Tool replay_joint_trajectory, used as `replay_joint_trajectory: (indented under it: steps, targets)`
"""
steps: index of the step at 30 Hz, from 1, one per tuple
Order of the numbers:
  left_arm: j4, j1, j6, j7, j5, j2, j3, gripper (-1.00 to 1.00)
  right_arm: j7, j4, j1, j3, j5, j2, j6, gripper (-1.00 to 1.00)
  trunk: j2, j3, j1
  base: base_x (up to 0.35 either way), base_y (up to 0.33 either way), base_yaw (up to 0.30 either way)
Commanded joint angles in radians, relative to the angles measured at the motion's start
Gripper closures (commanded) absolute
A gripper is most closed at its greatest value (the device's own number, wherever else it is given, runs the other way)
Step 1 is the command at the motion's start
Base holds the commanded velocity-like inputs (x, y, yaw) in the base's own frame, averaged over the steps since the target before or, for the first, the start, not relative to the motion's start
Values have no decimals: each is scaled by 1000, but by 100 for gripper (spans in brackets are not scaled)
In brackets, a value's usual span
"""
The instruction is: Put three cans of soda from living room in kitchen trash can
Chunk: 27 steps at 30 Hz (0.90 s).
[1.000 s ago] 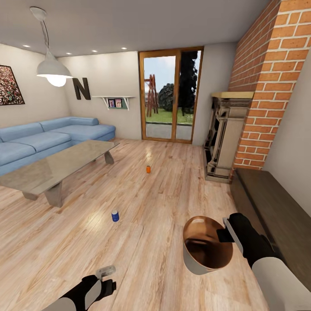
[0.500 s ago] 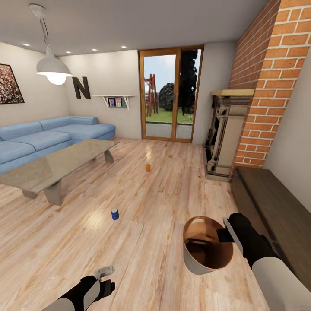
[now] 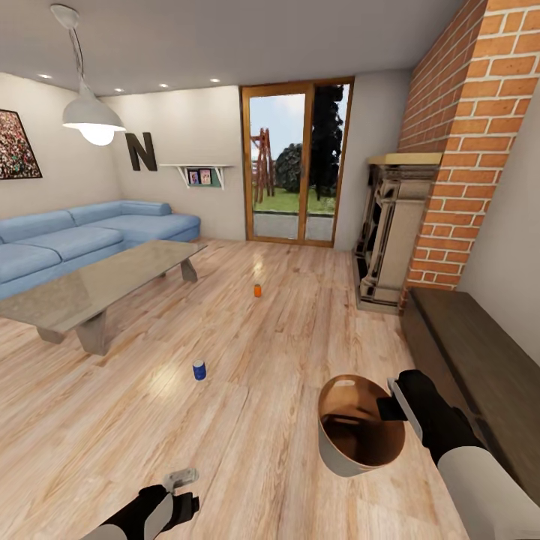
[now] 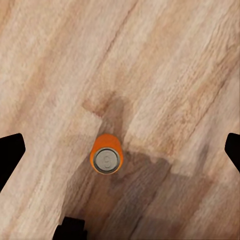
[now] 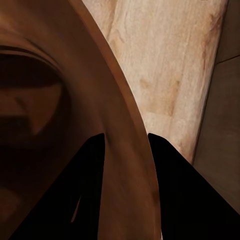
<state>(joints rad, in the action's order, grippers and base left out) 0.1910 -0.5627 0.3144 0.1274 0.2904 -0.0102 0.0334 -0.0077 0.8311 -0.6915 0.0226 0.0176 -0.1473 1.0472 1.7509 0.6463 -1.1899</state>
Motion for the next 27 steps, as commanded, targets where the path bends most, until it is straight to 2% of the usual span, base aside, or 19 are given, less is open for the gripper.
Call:
replay_joint_trajectory:
  steps: [1,14,20,27]
  targets:
    - [0,2,0,0,0,0,0,-100,5,5,0,-3,-19,0,0,100,0,0,0,0,0,0]
    - [1,4,0,0,1,-1,0,-100,6,47,-19,-19,-25,-1,0,100,0,0,0,0,0,0]
    - [1,4,0,-1,0,-1,1,-100,6,160,-20,-105,-28,1,0,100,0,0,0,0,0,0]
    - [1,4,-1,-2,0,-1,2,-100,6,288,-15,-124,-28,6,0,100,0,0,0,0,0,0]
